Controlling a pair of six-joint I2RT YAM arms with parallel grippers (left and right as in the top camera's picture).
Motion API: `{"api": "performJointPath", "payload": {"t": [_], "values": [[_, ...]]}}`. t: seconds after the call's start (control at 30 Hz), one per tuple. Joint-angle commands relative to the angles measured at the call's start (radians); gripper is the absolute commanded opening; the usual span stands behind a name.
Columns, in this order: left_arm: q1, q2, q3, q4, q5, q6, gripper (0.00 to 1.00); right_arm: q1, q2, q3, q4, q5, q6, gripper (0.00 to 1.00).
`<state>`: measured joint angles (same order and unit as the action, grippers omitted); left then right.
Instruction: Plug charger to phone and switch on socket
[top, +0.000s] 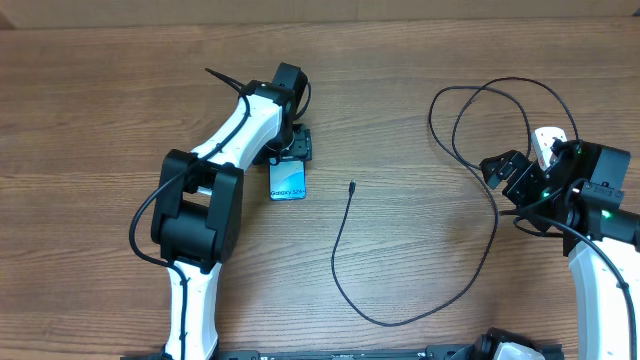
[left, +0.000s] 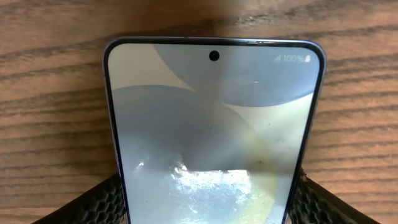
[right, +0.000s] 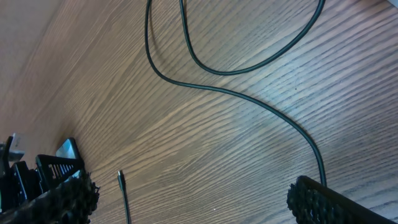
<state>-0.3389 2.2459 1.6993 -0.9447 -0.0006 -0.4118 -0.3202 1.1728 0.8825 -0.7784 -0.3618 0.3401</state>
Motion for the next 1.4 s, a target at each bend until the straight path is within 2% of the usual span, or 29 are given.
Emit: {"api": "performJointPath", "payload": {"t": [0.0, 0.2, 0.37, 0.6, 0.73, 0.83, 0.87, 0.97, 1.03, 1.17, 1.37], "values": [[0.009, 0.105, -0.053, 0.015, 0.188, 0.047, 0.75, -0.002, 0.002, 0.016, 0.002, 0.006, 0.0, 1.0], [0.028, 0.105, -0.053, 0.015, 0.327, 0.063, 0.75, -0.002, 0.002, 0.016, 0.005, 0.058, 0.0, 1.0], [0.039, 0.105, -0.053, 0.014, 0.528, 0.121, 0.76, -0.002, 0.002, 0.016, 0.013, 0.048, 0.006, 1.0], [0.039, 0.105, -0.053, 0.009, 0.627, 0.126, 0.77, 0.0, 0.002, 0.016, 0.024, -0.204, 0.057, 1.0], [0.039, 0.105, -0.053, 0.008, 0.622, 0.132, 0.77, 0.039, 0.002, 0.016, 0.02, -0.271, 0.043, 0.74], [0.039, 0.105, -0.053, 0.009, 0.62, 0.132, 0.77, 0.119, 0.004, 0.015, 0.017, -0.264, -0.02, 0.69], [0.039, 0.105, -0.053, 0.009, 0.618, 0.132, 0.77, 0.148, 0.007, 0.015, 0.018, -0.249, -0.028, 0.7], [0.039, 0.105, -0.053, 0.011, 0.616, 0.124, 0.8, 0.233, 0.031, 0.015, 0.023, -0.147, -0.026, 0.84], [0.037, 0.105, -0.053, 0.011, 0.562, 0.069, 0.84, 0.272, 0.057, 0.015, 0.022, -0.091, -0.026, 1.0], [0.017, 0.105, -0.048, 0.01, 0.439, -0.014, 0.93, 0.297, 0.119, 0.015, 0.017, -0.034, -0.026, 1.0], [-0.008, 0.105, 0.002, -0.002, 0.347, -0.109, 0.93, 0.297, 0.201, 0.015, 0.013, -0.031, -0.029, 1.0]]}}
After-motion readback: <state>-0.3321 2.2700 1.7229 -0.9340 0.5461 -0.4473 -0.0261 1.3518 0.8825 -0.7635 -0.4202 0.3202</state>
